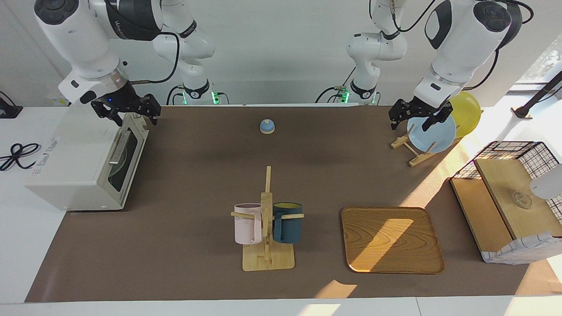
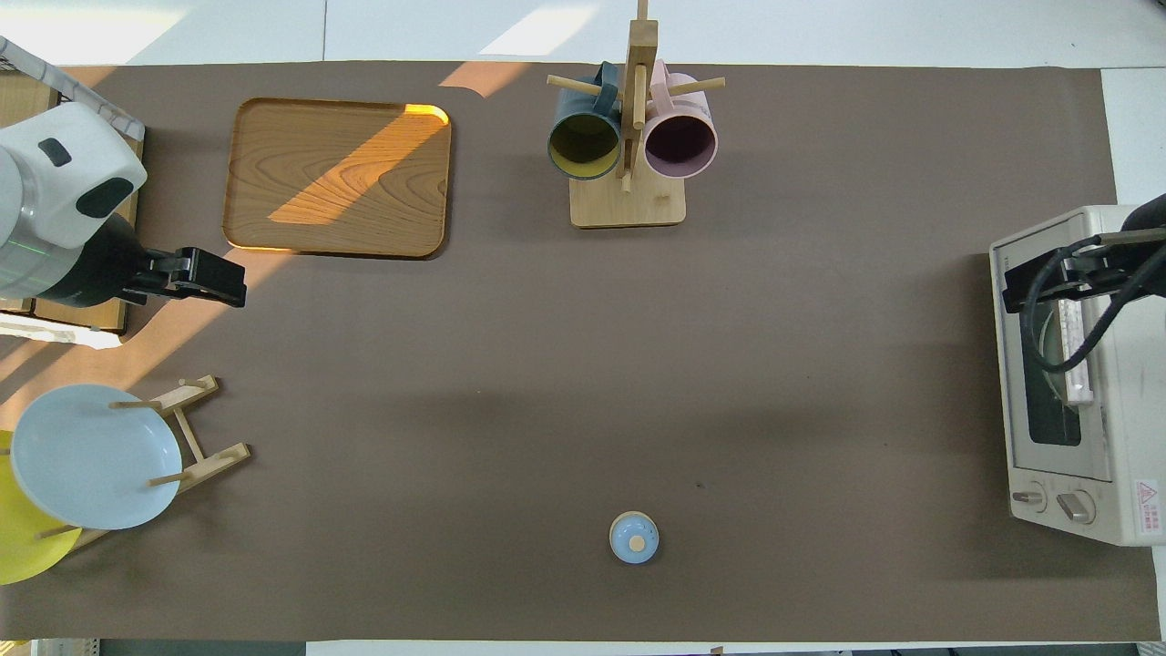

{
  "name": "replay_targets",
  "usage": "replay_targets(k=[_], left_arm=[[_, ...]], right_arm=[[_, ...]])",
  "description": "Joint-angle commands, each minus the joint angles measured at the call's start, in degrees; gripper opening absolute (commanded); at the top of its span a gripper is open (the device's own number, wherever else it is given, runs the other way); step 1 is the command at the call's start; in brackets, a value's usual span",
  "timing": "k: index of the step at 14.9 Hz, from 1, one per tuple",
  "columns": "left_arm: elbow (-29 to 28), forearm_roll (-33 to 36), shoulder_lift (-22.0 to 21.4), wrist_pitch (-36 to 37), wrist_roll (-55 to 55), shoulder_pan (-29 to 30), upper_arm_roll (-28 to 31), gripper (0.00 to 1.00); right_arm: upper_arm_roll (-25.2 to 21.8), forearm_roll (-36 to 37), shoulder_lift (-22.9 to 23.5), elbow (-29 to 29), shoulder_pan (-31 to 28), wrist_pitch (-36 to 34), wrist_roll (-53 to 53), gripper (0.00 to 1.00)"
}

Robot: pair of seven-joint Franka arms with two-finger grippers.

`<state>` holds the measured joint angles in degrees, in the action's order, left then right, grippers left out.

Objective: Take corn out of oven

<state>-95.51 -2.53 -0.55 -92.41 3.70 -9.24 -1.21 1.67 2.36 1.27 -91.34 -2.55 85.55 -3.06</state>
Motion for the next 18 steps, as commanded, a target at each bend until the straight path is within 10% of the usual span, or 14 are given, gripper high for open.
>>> replay_targets(k=[1,2,3,18], left_arm=[[0.8,1.1,0.2,0.9,-0.4,0.5,-0.3,1.0],[0.8,1.1,0.3,0.9,-0.4,0.5,-0.3,1.0],[0.8,1.1,0.3,0.9,-0.4,0.5,-0.3,1.0],[0.8,1.1,0.3,0.9,-0.4,0.5,-0.3,1.0]], right_arm=[[0.2,-1.6,-2.2,-4.1,-0.5,3.8,-2.7,0.61],[0.2,-1.6,-2.3,-4.4,-0.7,4.0,-4.0,0.1],[0.1,-1.3,-2.4,-4.7,-0.8,4.3,-4.1,0.0],[-0.4,-0.9,-7.7,-25.3,-11.0,22.1,-3.6,0.0]])
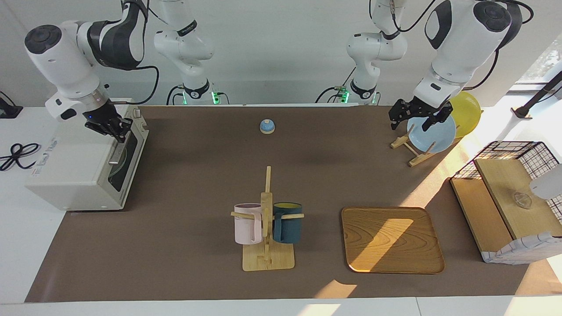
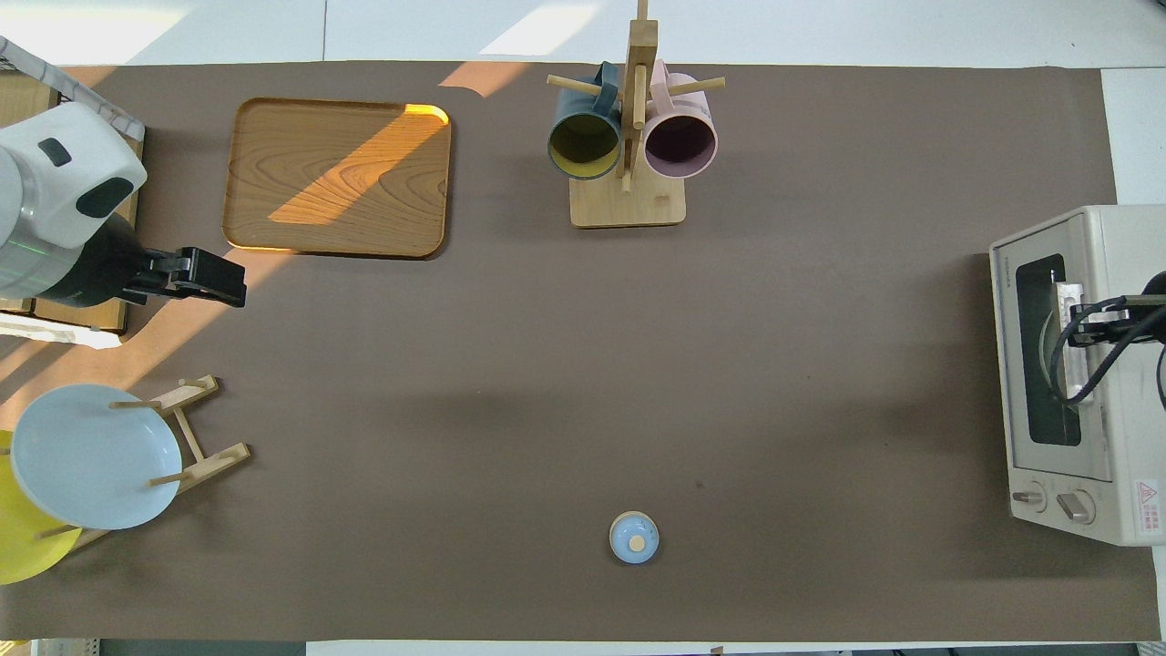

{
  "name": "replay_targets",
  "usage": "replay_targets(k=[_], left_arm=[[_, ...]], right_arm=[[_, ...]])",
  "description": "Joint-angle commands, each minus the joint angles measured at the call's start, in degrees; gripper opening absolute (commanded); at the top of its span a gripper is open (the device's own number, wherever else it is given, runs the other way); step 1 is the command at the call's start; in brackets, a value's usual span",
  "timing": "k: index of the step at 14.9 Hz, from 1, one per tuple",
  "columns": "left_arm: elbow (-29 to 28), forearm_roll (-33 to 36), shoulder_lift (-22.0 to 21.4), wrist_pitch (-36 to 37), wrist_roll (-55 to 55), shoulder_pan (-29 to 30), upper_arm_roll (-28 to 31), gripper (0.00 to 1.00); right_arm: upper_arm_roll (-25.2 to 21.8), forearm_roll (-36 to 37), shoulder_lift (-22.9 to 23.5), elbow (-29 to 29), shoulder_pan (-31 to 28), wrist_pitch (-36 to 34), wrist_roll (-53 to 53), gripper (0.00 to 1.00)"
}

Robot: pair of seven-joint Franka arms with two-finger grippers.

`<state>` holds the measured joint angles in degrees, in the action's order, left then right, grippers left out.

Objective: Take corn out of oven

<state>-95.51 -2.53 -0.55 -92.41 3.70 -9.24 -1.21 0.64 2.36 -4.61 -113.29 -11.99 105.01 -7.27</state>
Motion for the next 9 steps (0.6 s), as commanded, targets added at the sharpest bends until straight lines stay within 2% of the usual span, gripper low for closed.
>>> replay_targets(k=[1,9], left_arm=[[0.8,1.1,0.3,0.9,-0.4,0.5,-0.3,1.0],[0.8,1.1,0.3,0.9,-0.4,0.5,-0.3,1.0]], right_arm=[[0.6,-1.0,-1.8,-4.2,-2.2,3.6,0.5,0.0],[0.6,1.9,-1.6,-5.4,-1.7,4.8,-0.2,0.0]])
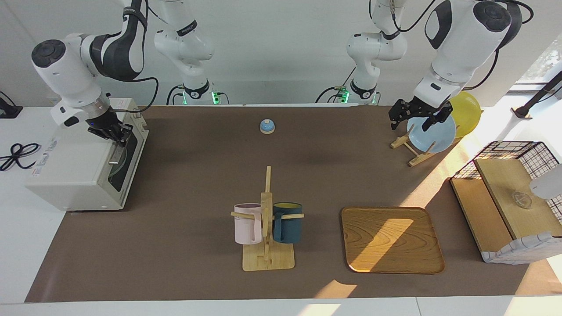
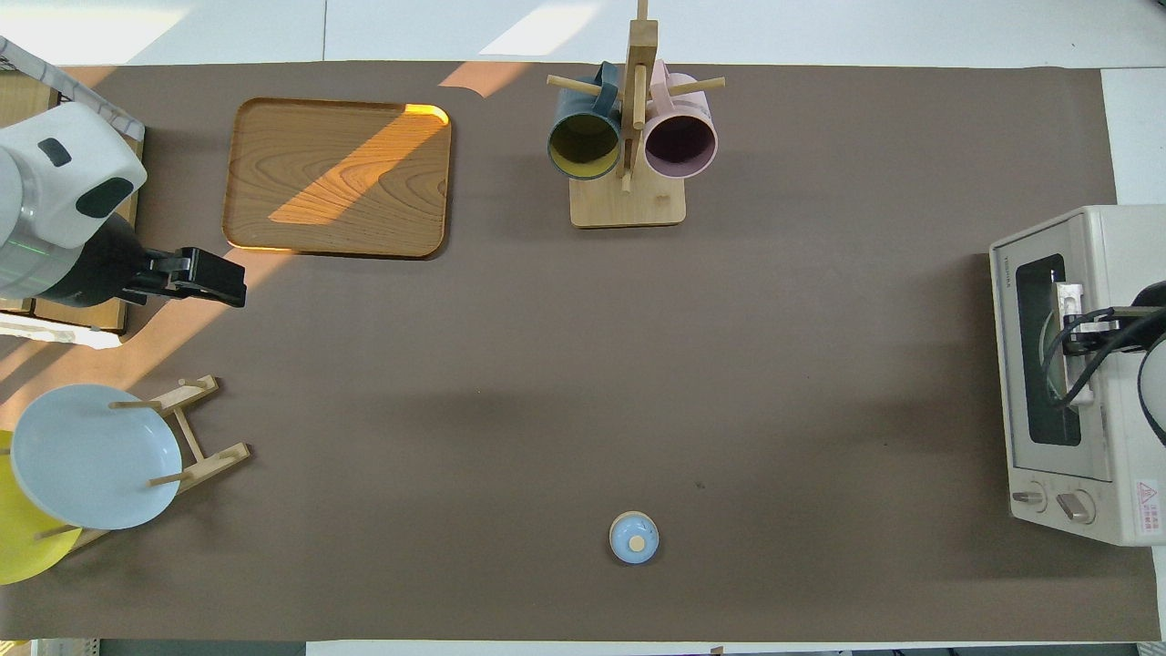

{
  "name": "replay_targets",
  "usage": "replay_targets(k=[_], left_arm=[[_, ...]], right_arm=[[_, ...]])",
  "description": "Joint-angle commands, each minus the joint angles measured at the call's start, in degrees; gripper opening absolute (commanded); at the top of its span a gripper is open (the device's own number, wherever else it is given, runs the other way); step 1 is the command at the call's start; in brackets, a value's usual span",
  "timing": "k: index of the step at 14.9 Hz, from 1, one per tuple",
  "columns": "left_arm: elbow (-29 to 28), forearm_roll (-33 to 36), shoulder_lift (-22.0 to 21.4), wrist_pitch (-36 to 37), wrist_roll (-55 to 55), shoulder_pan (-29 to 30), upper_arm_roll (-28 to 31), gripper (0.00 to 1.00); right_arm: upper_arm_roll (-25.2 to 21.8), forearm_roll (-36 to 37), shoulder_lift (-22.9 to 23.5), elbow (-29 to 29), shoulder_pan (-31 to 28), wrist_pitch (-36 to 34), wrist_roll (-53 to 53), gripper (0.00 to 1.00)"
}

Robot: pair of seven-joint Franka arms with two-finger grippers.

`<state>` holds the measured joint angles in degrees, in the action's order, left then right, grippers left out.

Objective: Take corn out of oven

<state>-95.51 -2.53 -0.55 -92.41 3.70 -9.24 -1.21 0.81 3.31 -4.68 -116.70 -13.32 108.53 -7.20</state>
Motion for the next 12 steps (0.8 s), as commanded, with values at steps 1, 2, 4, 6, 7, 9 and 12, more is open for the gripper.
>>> replay_targets(k=[1,2,4,6,7,9,12], left_arm=[[0.8,1.1,0.3,0.9,-0.4,0.5,-0.3,1.0],[0.8,1.1,0.2,0.9,-0.4,0.5,-0.3,1.0],[0.8,1.1,0.3,0.9,-0.4,0.5,-0.3,1.0],[0.8,1.1,0.3,0.9,-0.4,0.5,-0.3,1.0],[0.8,1.1,0.3,0.9,-0.4,0.5,-0.3,1.0],[0.8,1.1,0.3,0.9,-0.4,0.5,-0.3,1.0],[0.8,1.1,0.3,0.9,-0.4,0.5,-0.3,1.0]], right_arm=[[0.4,0.9,-1.6,-2.3,-0.4,1.3,-0.1,0.0],[0.5,0.8,-1.7,-2.6,-0.3,1.2,0.1,0.0],[0.6,0.7,-1.8,-3.0,0.0,1.3,-0.2,0.0],[0.6,0.0,-1.0,-3.1,1.4,1.5,0.4,0.0],[0.6,-0.1,-0.8,-3.8,1.8,2.2,0.9,0.0],[0.7,-0.4,-0.7,-6.6,3.2,6.8,2.1,0.0],[0.7,-0.5,1.2,-8.1,4.8,11.2,2.8,0.0]])
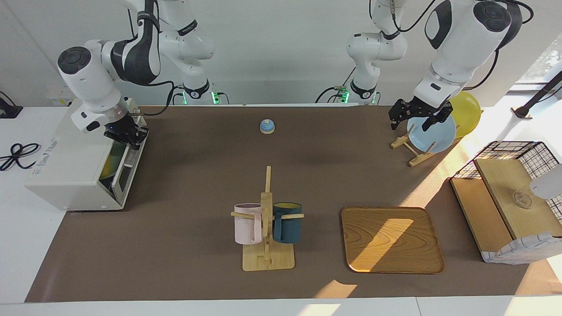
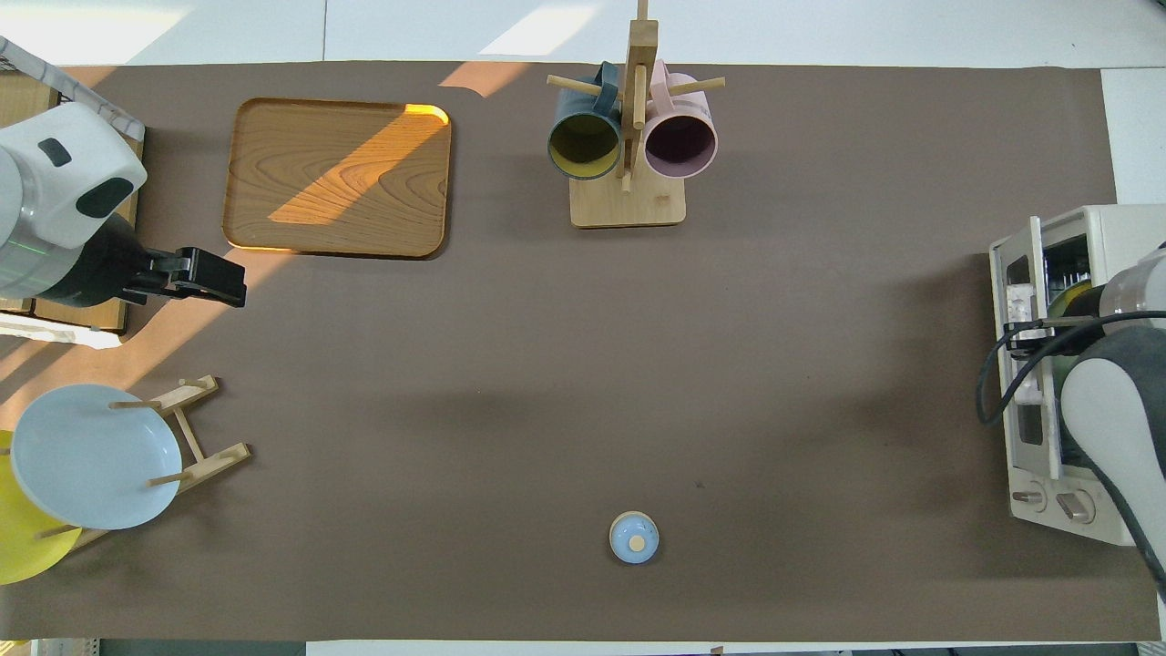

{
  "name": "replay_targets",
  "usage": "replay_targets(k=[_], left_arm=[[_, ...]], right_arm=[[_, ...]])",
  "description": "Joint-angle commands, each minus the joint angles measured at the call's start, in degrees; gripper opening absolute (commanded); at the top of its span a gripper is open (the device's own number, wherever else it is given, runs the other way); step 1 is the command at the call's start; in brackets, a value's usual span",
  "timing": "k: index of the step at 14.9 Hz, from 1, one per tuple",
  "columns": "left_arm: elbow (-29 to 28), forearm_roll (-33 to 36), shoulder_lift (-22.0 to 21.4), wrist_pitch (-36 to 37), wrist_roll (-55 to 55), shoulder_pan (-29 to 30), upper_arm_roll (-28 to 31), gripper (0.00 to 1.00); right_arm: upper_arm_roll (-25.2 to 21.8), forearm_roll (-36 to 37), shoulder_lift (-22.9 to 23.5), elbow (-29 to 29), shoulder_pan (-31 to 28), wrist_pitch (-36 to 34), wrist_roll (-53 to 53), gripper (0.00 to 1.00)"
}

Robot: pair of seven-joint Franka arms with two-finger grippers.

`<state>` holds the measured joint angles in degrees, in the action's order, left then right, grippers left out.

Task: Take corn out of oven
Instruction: 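Reach the right gripper into the open toaster oven toward the corn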

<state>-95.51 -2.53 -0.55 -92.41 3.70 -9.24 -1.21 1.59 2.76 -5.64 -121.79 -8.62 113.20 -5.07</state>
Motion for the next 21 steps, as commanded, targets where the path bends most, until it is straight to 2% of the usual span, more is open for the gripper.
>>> replay_targets(k=[1,5,8,11,15,18,21], left_arm=[[0.8,1.1,0.3,0.9,-0.4,0.5,-0.3,1.0],[0.8,1.1,0.3,0.9,-0.4,0.5,-0.3,1.0],[0.8,1.1,0.3,0.9,-0.4,0.5,-0.3,1.0],[0.8,1.1,0.3,0.9,-0.4,0.5,-0.3,1.0],[0.8,1.1,0.3,0.9,-0.4,0.5,-0.3,1.0],[0.8,1.1,0.2,0.9,-0.4,0.5,-0.3,1.0],[0.8,1.1,0.3,0.9,-0.4,0.5,-0.3,1.0]], right_arm=[[-0.1,0.1,3.4,-3.2,1.0,7.9,1.7,0.0],[0.1,-0.2,7.6,-4.8,1.1,14.8,2.5,0.0],[0.3,-0.2,8.3,-7.1,4.1,20.6,3.2,0.0],[0.3,-0.3,9.6,-10.7,4.5,27.3,4.7,0.0],[0.3,-6.2,11.6,-10.9,5.9,28.8,4.9,0.0],[0.3,-6.8,11.8,-10.5,6.9,28.8,7.0,0.0],[0.3,-13.3,12.6,-5.5,10.2,25.7,11.2,0.0]])
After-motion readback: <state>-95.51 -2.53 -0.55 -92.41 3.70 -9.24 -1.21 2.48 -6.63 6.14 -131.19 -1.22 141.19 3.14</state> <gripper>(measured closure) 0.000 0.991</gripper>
